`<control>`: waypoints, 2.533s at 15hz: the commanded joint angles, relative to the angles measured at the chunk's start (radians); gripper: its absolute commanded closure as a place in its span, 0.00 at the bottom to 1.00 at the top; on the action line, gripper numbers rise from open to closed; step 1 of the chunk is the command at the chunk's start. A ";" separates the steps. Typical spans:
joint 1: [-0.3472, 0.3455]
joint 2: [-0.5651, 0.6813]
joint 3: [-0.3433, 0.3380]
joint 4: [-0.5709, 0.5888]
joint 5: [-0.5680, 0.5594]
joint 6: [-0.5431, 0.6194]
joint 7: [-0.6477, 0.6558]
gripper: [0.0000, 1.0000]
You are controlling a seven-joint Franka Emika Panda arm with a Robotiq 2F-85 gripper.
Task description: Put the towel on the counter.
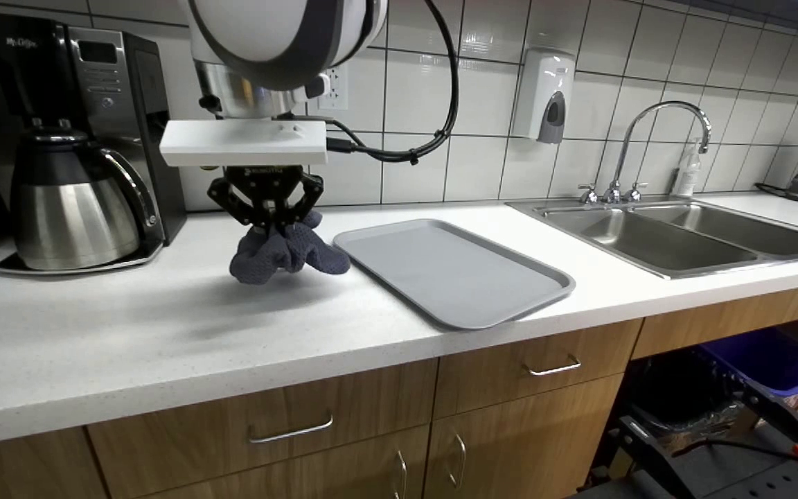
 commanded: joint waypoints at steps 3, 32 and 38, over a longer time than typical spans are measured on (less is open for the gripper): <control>0.013 0.049 -0.014 0.021 -0.024 0.005 0.039 0.97; -0.193 -0.188 0.038 -0.225 0.106 0.159 -0.198 0.00; -0.282 -0.323 0.063 -0.363 0.245 0.183 -0.397 0.00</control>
